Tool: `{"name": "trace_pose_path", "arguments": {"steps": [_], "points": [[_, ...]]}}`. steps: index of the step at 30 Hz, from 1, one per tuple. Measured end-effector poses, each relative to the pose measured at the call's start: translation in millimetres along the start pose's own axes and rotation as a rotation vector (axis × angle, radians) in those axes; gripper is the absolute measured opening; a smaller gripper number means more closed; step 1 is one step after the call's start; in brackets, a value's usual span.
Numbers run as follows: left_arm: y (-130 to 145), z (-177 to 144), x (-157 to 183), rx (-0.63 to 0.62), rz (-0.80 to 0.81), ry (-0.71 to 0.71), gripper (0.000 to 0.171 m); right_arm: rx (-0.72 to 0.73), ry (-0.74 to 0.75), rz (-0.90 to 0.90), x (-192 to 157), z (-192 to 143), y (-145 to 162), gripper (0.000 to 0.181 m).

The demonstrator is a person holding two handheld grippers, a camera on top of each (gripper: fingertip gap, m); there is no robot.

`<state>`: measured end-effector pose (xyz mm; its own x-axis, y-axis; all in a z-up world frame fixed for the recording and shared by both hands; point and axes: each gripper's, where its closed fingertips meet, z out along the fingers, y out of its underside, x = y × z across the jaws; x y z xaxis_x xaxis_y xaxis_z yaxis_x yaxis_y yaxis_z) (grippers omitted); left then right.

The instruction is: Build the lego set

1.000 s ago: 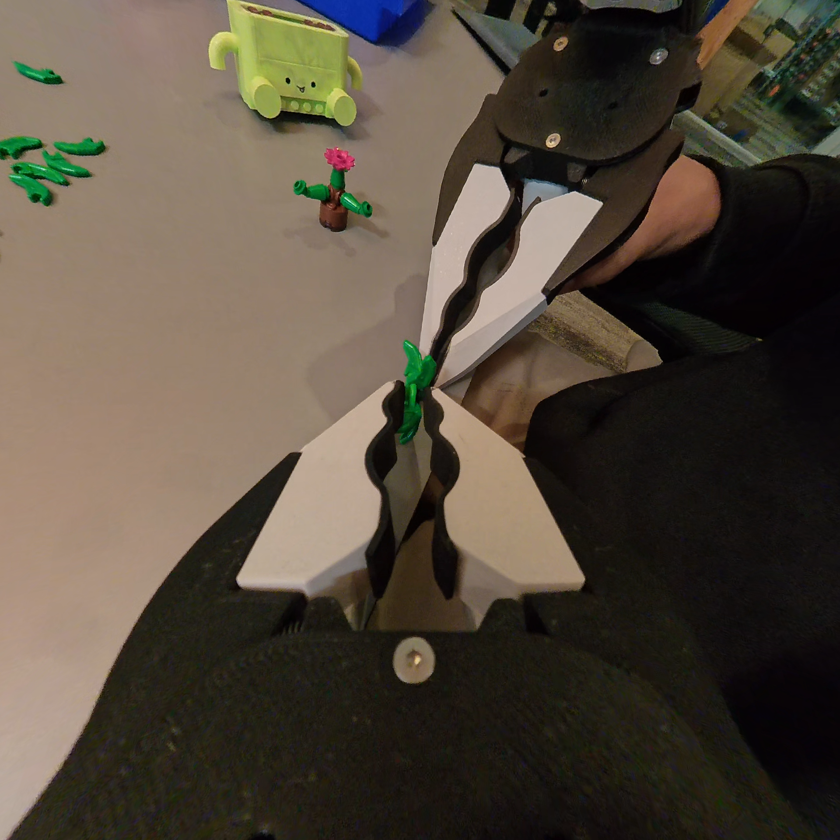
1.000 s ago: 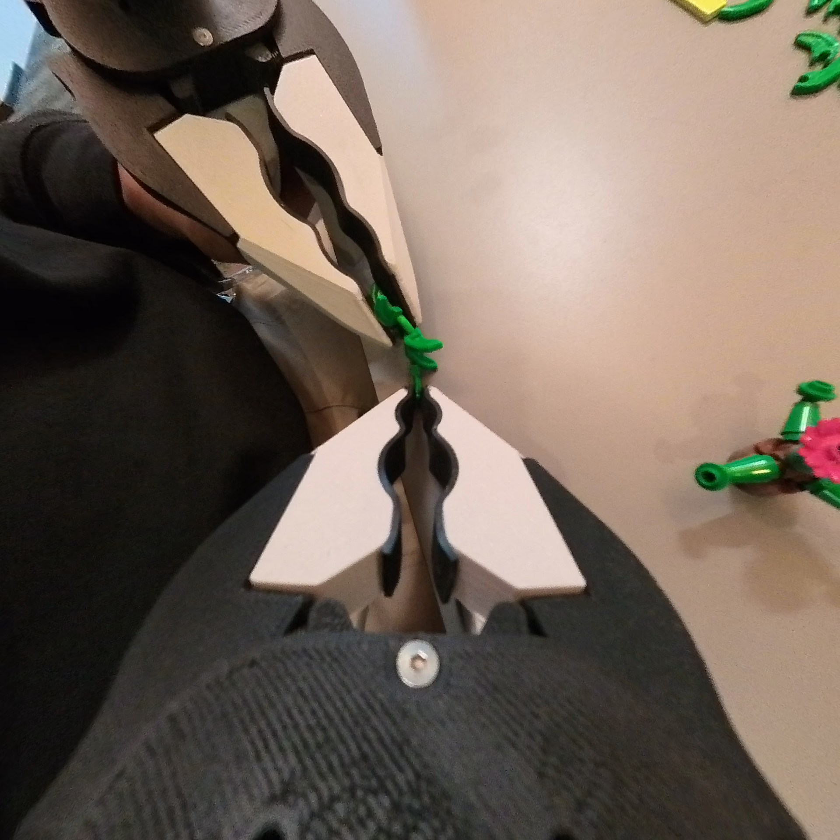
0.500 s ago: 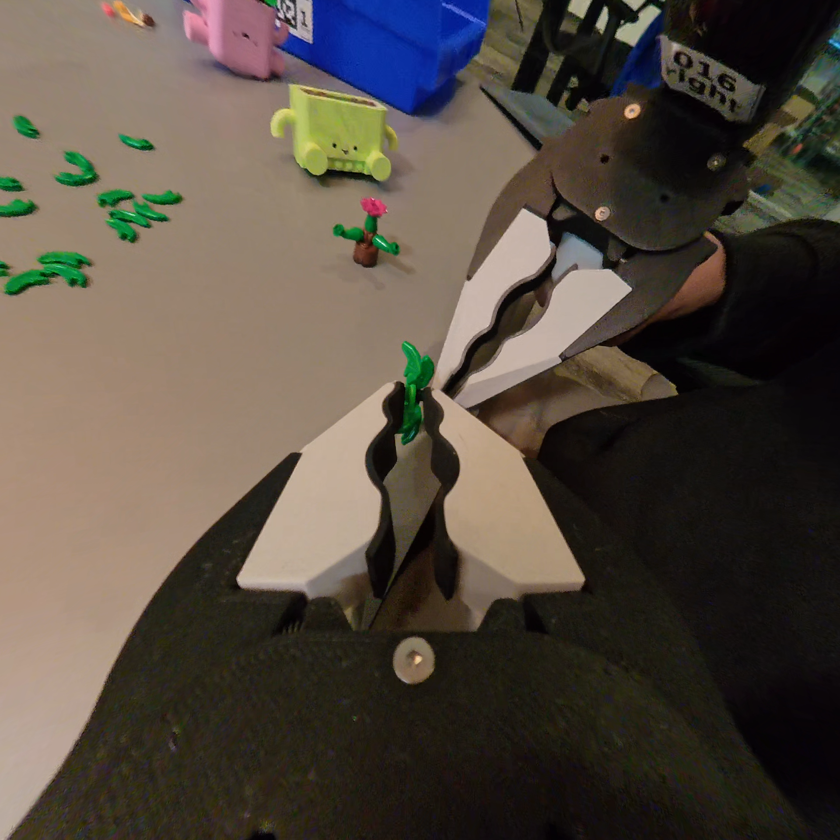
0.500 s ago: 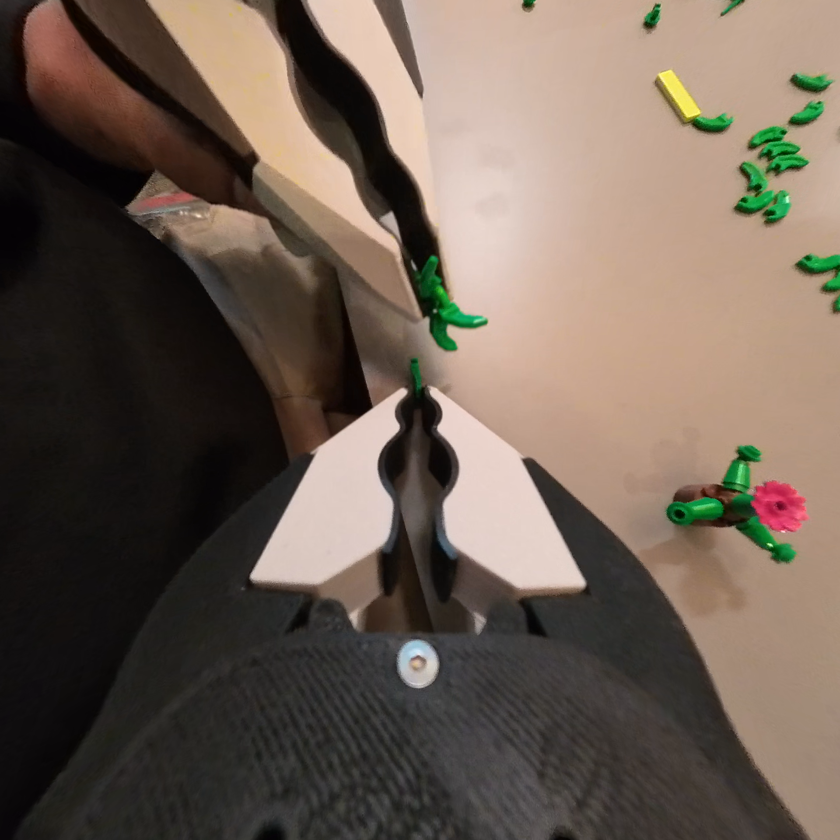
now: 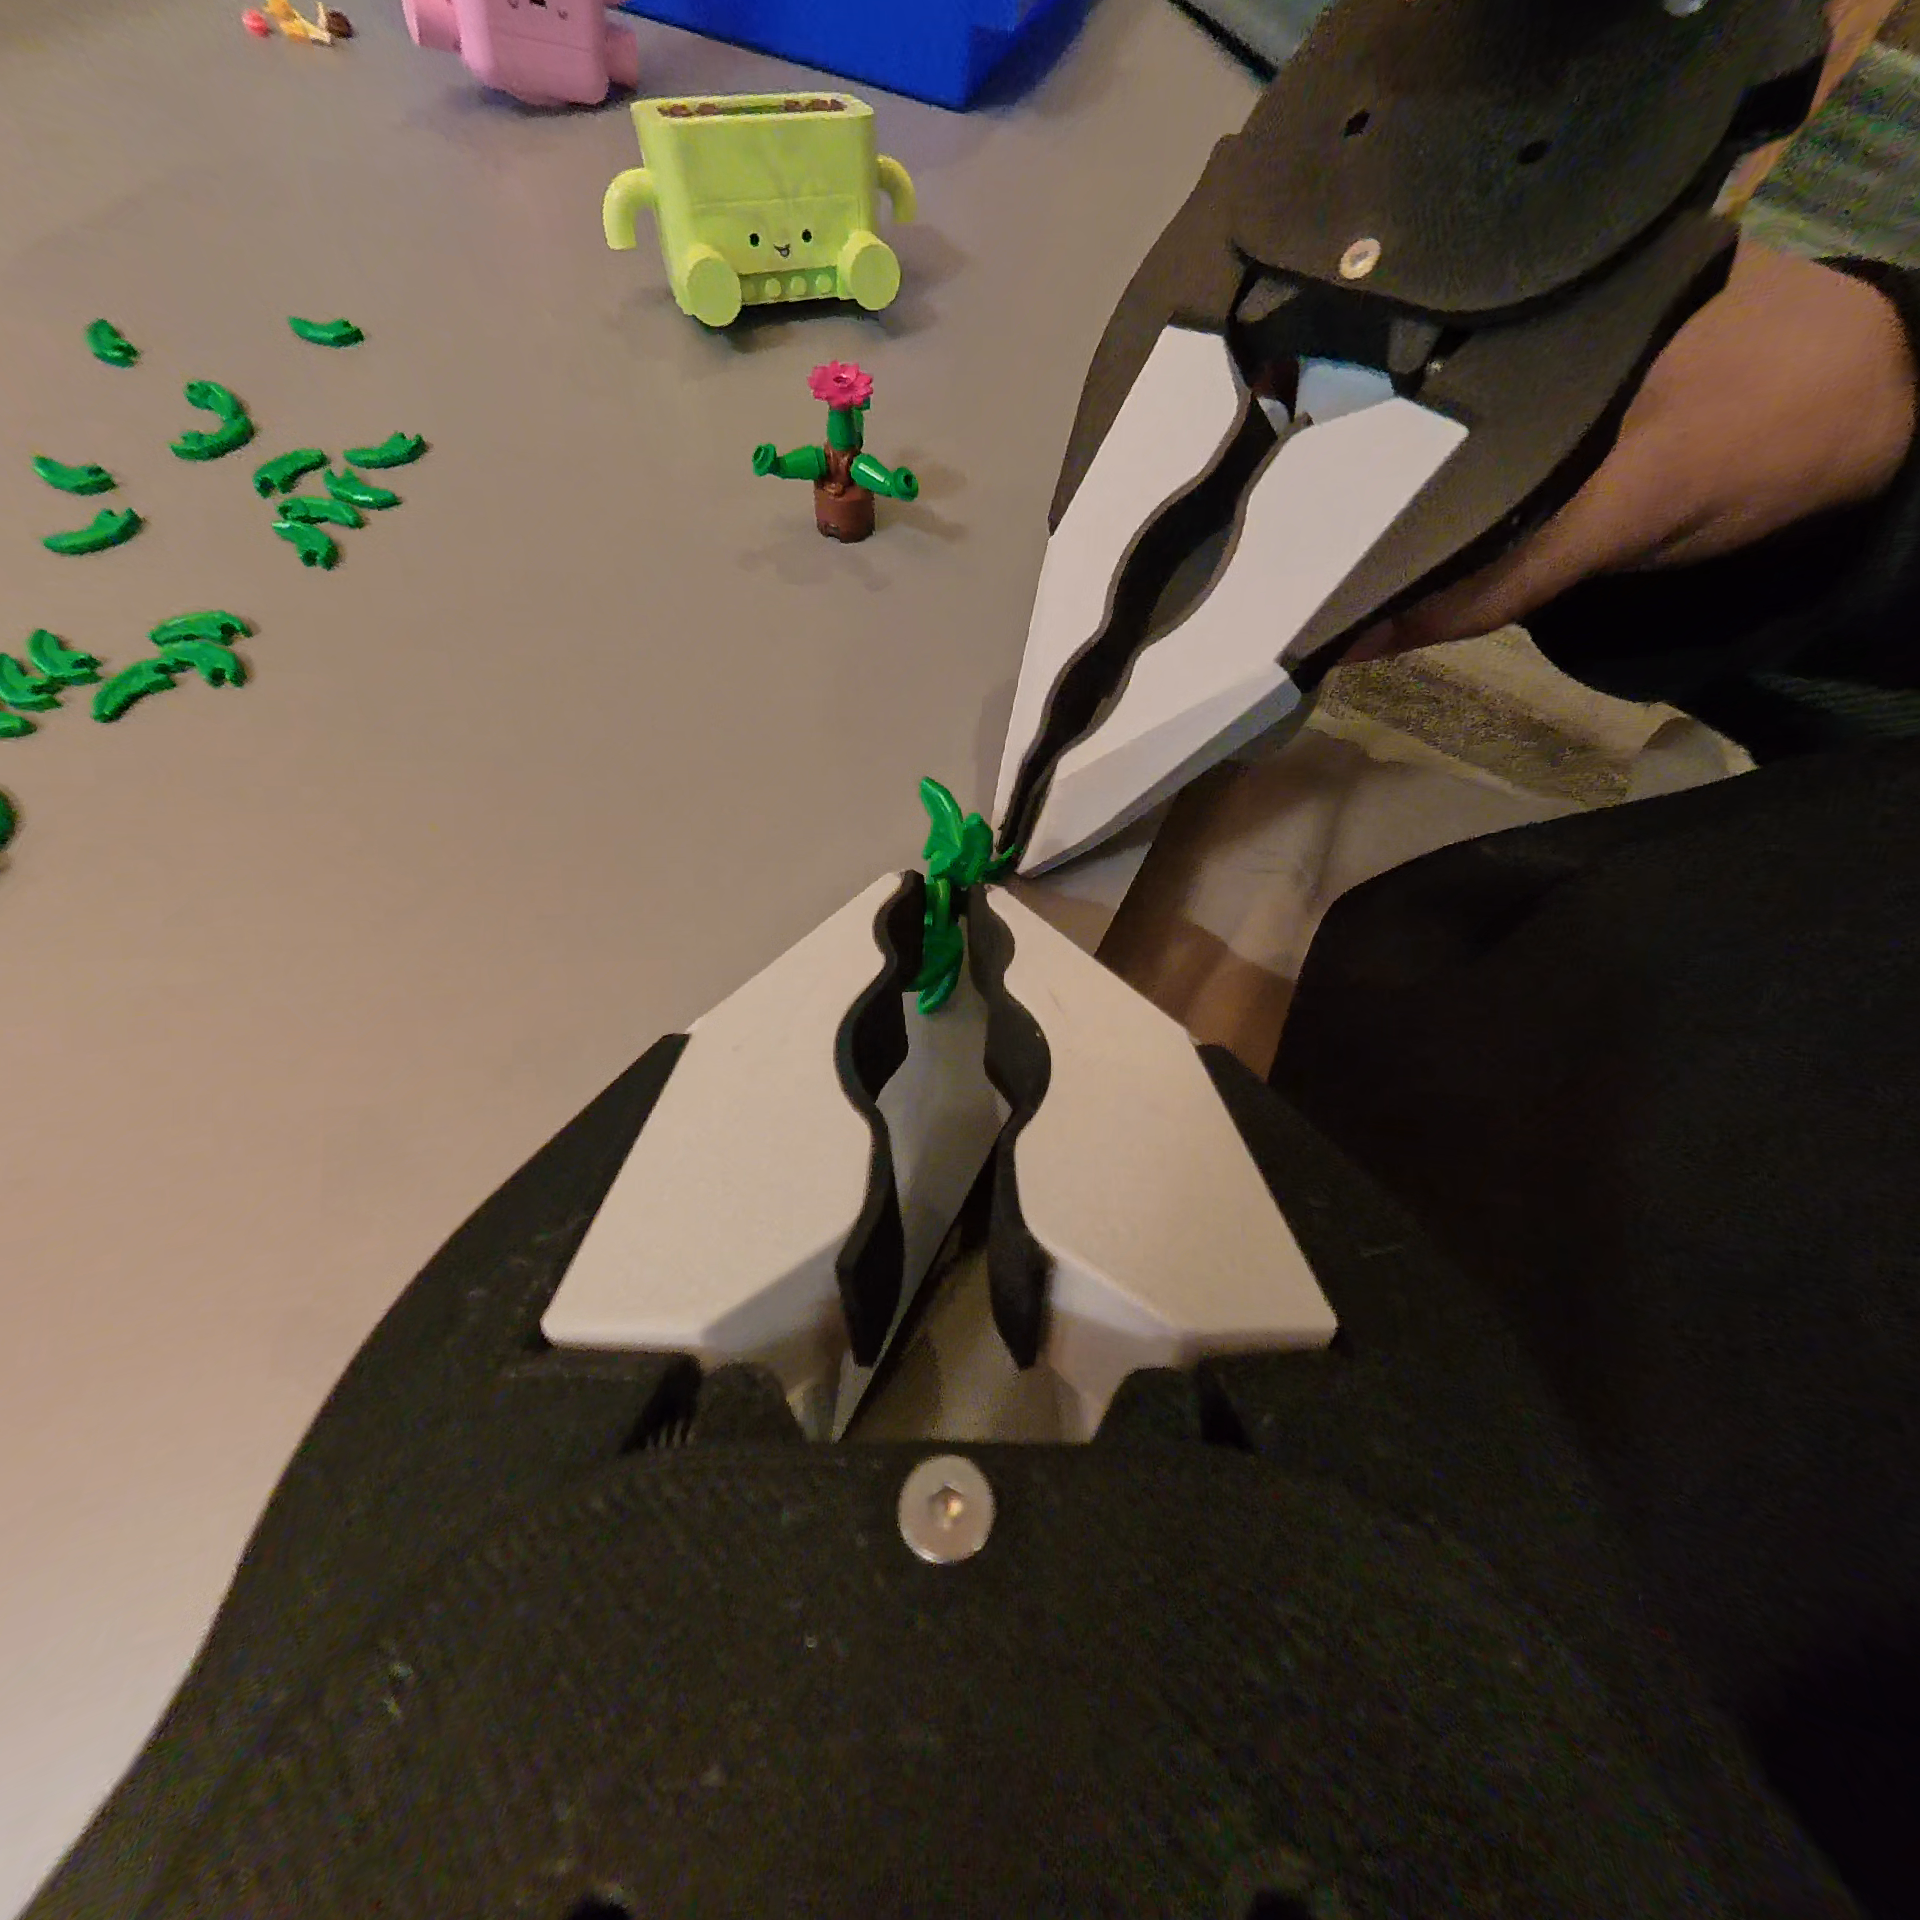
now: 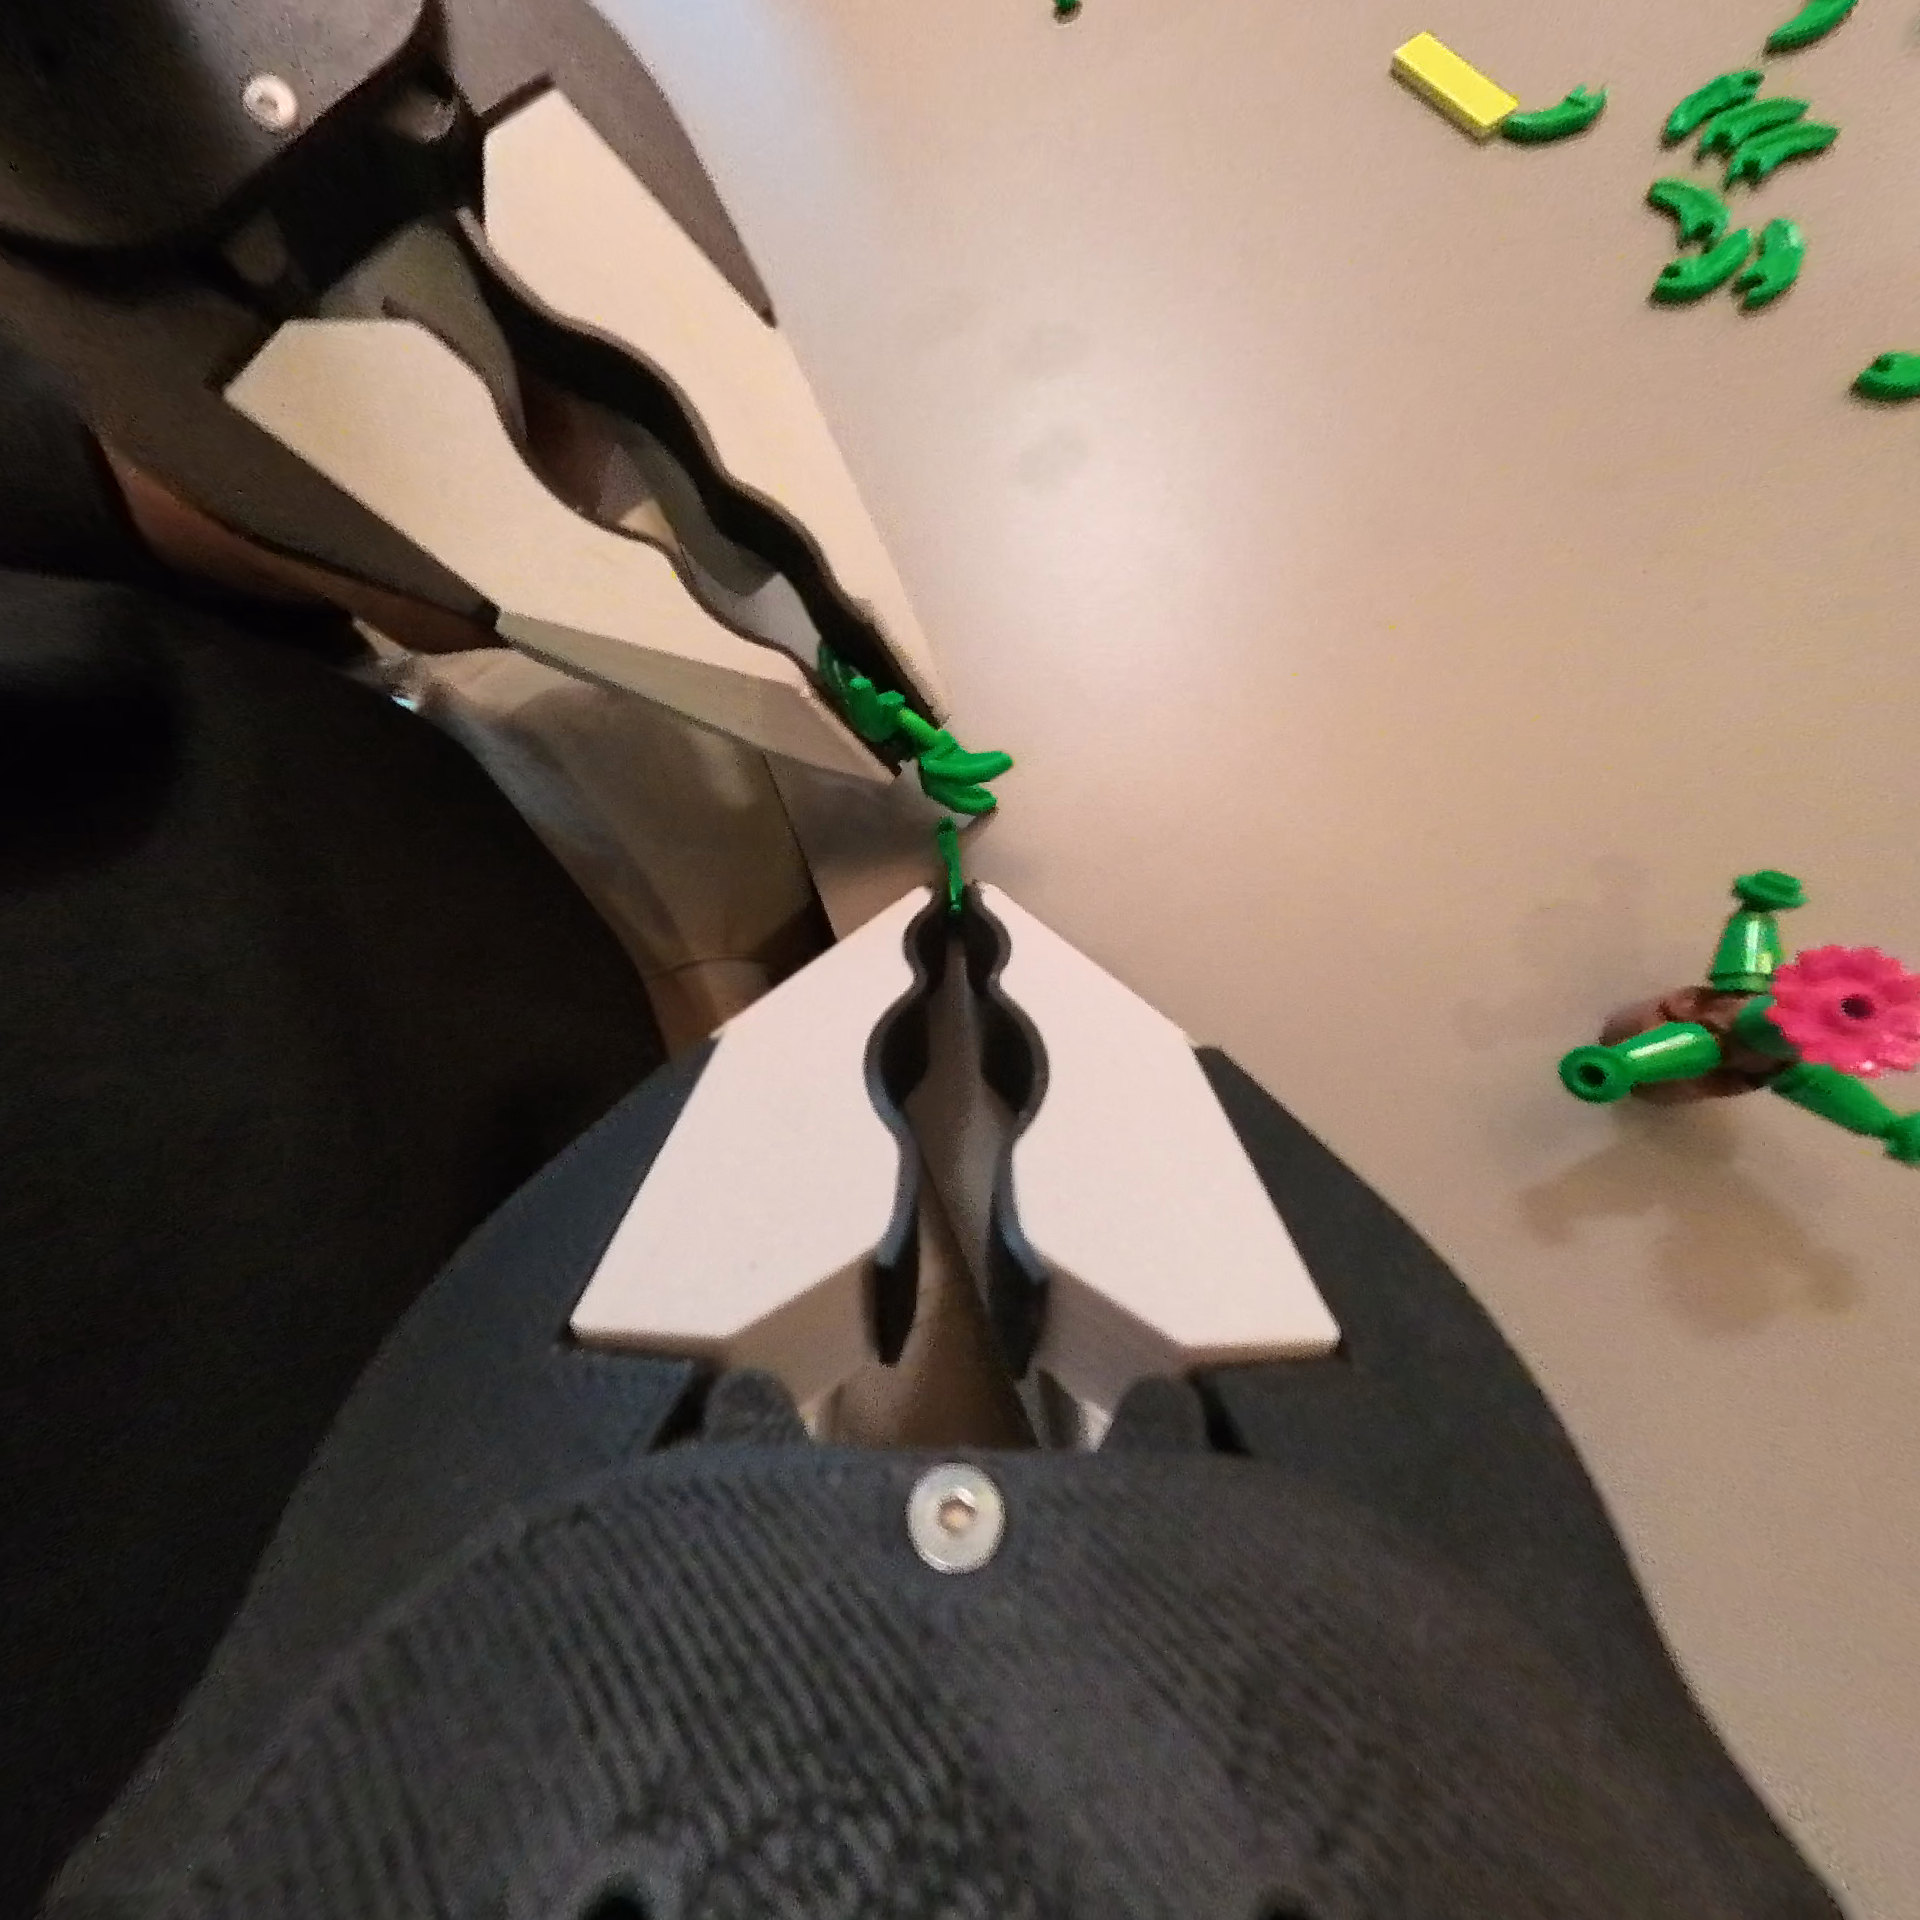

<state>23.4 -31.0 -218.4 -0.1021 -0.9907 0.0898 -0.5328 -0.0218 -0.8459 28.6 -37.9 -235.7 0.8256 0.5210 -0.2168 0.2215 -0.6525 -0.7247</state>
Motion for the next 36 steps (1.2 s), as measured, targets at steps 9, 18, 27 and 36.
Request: {"name": "trace_pose_path", "arguments": {"steps": [9,18,27,36], "points": [[0.4,1.8,3.0,-0.003,0.061,-0.023,0.005,0.028,-0.053,0.085,-1.2,1.1,-1.8,0.001],[0.6,2.6,4.5,-0.005,0.053,-0.016,0.005,0.050,-0.033,0.037,-1.9,3.5,-5.5,0.000],[0.0,1.4,3.2,0.008,0.004,0.003,0.005,0.077,-0.010,0.012,-1.2,5.0,-9.3,0.000],[-9.1,-6.4,-3.9,0.128,-0.405,0.210,0.005,0.078,0.032,-0.090,-3.0,-3.4,-11.7,0.001]]}}
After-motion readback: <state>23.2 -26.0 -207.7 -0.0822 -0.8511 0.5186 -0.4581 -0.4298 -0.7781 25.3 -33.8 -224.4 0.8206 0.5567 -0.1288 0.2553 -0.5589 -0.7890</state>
